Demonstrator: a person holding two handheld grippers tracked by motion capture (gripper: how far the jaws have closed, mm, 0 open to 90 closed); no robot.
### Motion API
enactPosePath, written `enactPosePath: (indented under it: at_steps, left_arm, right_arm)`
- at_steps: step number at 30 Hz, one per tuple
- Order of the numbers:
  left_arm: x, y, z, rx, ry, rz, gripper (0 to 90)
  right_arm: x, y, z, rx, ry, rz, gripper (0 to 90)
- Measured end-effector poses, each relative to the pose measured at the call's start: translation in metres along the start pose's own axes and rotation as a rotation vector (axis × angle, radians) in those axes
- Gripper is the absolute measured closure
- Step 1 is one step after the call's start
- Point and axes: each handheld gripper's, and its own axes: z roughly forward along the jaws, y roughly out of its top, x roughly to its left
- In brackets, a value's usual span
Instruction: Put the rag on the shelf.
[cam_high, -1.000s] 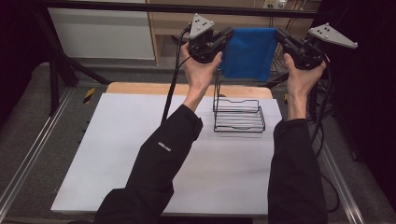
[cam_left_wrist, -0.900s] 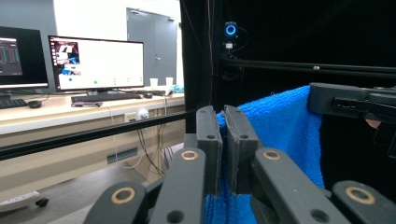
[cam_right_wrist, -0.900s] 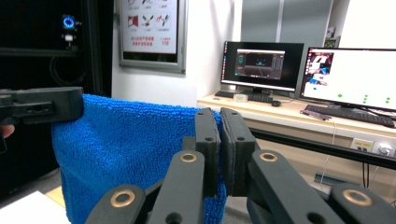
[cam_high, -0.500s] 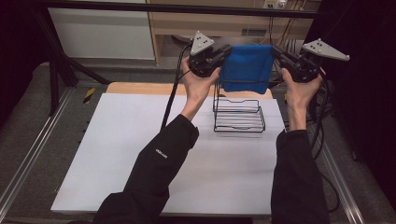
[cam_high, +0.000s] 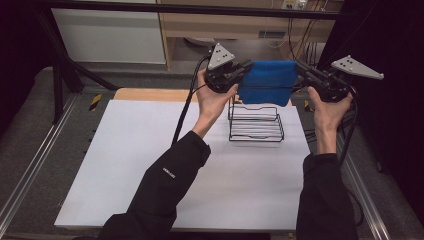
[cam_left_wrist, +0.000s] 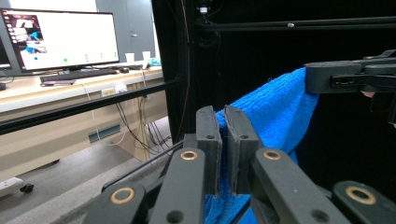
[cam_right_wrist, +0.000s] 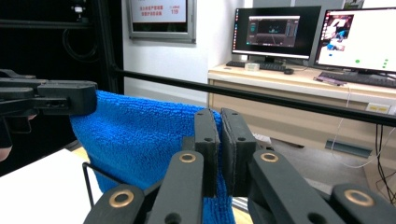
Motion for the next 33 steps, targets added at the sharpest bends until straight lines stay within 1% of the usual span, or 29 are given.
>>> enactPosePath:
  at_steps: [1,3,5,6,7,10,14,19,22,25,27,29,33]
  left_arm:
    - [-0.001,0.000,-0.001,0.007,0.000,-0.001,84.9]
    - [-0.002,-0.002,-0.002,0.013,-0.005,-0.015,84.9]
    - [-0.004,-0.004,-0.002,0.030,-0.003,-0.010,84.8]
    - [-0.004,-0.006,-0.002,0.042,-0.004,-0.009,84.8]
    - [-0.004,-0.007,-0.002,0.053,-0.008,-0.011,84.7]
    - [-0.005,-0.011,-0.004,0.062,-0.024,-0.014,84.5]
    - [-0.009,-0.014,-0.008,0.086,-0.037,0.007,84.4]
    - [-0.013,-0.017,-0.012,0.117,-0.052,0.011,84.2]
    - [-0.016,-0.019,-0.013,0.135,-0.060,0.006,84.1]
    - [-0.017,-0.019,-0.014,0.138,-0.064,-0.001,84.1]
    - [-0.018,-0.020,-0.014,0.149,-0.065,-0.001,84.2]
    - [-0.020,-0.023,-0.014,0.167,-0.063,0.011,83.9]
    - [-0.023,-0.032,-0.014,0.192,-0.062,0.005,82.3]
  right_arm:
    - [0.000,-0.001,-0.001,0.006,0.003,0.003,86.3]
    - [0.001,-0.003,-0.003,0.018,0.009,0.002,86.2]
    - [0.001,-0.006,-0.005,0.018,0.011,0.001,86.2]
    - [0.001,-0.007,-0.006,0.023,0.016,0.006,86.2]
    - [0.002,-0.009,-0.006,0.031,0.017,0.002,86.2]
    - [0.003,-0.012,-0.009,0.046,0.023,-0.003,86.2]
    - [0.004,-0.014,-0.013,0.072,0.038,-0.010,86.0]
    - [0.007,-0.019,-0.016,0.107,0.050,-0.013,85.8]
    - [0.006,-0.025,-0.017,0.123,0.052,-0.006,85.7]
    - [0.005,-0.032,-0.016,0.134,0.053,-0.002,85.6]
    - [0.005,-0.036,-0.015,0.141,0.054,0.000,85.5]
    - [0.004,-0.040,-0.014,0.149,0.053,0.000,85.5]
    - [0.004,-0.045,-0.013,0.154,0.057,0.004,85.5]
